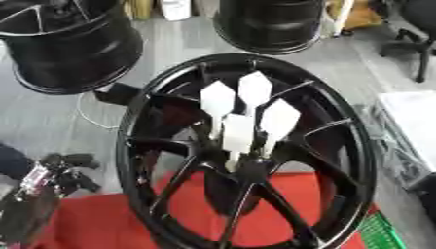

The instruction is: Pull the pin out of the wheel hub.

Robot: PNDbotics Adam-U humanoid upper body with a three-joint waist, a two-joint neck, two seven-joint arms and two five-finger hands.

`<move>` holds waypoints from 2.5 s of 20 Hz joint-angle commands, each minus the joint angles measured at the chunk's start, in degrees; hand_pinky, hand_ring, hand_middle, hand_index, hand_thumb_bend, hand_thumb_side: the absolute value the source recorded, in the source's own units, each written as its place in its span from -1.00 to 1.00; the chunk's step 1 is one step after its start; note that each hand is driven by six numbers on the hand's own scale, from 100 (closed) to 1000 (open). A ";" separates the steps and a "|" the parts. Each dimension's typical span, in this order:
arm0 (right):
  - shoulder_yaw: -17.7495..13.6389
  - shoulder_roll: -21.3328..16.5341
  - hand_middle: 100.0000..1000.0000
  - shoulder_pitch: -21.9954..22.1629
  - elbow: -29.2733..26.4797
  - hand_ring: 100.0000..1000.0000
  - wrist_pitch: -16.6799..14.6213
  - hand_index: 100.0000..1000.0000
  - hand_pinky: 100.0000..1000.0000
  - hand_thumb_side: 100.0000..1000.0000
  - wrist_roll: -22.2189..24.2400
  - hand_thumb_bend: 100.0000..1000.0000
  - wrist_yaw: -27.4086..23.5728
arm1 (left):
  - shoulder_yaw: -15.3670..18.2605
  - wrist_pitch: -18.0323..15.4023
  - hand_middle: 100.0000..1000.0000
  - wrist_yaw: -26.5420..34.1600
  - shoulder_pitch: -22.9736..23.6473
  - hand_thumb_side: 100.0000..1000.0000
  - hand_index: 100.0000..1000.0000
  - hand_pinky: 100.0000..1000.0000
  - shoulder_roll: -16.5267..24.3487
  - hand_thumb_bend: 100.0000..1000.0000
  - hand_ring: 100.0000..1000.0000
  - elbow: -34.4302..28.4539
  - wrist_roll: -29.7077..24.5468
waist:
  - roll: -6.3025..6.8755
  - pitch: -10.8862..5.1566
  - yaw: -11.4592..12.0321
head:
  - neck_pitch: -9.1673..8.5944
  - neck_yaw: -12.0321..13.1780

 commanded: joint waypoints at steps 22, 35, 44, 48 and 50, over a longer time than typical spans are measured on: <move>-0.07 -29.29 1.00 0.24 -14.99 0.14 -12.05 0.89 -0.10 -0.18 5.80 -1.00 9.75 | -0.19 -0.79 0.25 -0.14 0.20 0.90 0.52 0.23 2.72 -0.96 -0.09 -1.03 0.02 | -2.30 -1.52 0.61 | -0.16 -1.71; 10.44 -45.80 1.00 -9.95 -15.00 0.13 -22.21 0.87 -0.06 -0.53 13.10 -1.00 13.21 | -0.13 -0.68 0.25 -0.46 0.53 0.91 0.52 0.23 2.91 -0.96 -0.09 -0.87 0.05 | -2.79 -1.84 0.48 | -1.35 -3.31; 10.25 -57.08 1.00 -12.00 -15.00 0.13 -25.50 0.87 -0.04 -0.65 13.75 -1.00 6.39 | -0.25 -0.58 0.25 -0.31 0.60 0.91 0.52 0.23 2.53 -0.96 -0.09 -0.78 -0.08 | -2.40 -2.03 0.71 | -1.57 -4.08; 11.83 -58.31 1.00 -14.81 -15.00 0.13 -24.99 0.87 -0.04 -0.69 16.88 -1.00 4.48 | -0.36 -0.56 0.25 -0.28 0.61 0.91 0.52 0.23 2.55 -0.96 -0.09 -0.75 -0.23 | -2.44 -2.08 0.79 | -1.55 -4.45; 12.53 -58.43 1.00 -16.19 -15.00 0.13 -24.85 0.87 -0.04 -0.70 18.54 -1.00 3.66 | -0.42 -0.54 0.25 -0.29 0.62 0.91 0.52 0.23 2.56 -0.96 -0.09 -0.73 -0.30 | -2.47 -2.08 0.88 | -1.55 -4.64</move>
